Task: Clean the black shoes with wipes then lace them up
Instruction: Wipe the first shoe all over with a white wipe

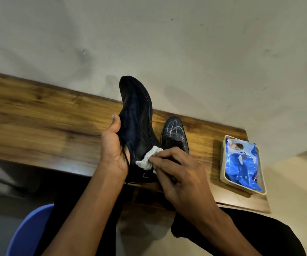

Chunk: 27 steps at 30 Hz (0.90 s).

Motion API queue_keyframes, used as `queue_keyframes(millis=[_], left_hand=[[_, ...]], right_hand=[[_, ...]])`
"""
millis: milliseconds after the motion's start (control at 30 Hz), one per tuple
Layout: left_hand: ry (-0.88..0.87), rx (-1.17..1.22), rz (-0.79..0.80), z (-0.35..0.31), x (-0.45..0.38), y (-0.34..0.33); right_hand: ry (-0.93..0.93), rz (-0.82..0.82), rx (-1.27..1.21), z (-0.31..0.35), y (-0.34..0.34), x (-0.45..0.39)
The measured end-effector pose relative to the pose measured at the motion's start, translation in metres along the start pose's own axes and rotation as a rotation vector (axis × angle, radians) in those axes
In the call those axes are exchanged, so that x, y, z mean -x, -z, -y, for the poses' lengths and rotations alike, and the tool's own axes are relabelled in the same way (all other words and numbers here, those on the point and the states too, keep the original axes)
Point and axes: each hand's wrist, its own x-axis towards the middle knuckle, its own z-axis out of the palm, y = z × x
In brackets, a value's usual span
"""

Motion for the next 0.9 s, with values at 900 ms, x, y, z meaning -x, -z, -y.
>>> queue_keyframes(millis=[900], left_hand=[[-0.032,-0.087,-0.08,0.004,-0.007,0.002]], right_hand=[[-0.098,-0.117,-0.147,-0.014,-0.027,-0.015]])
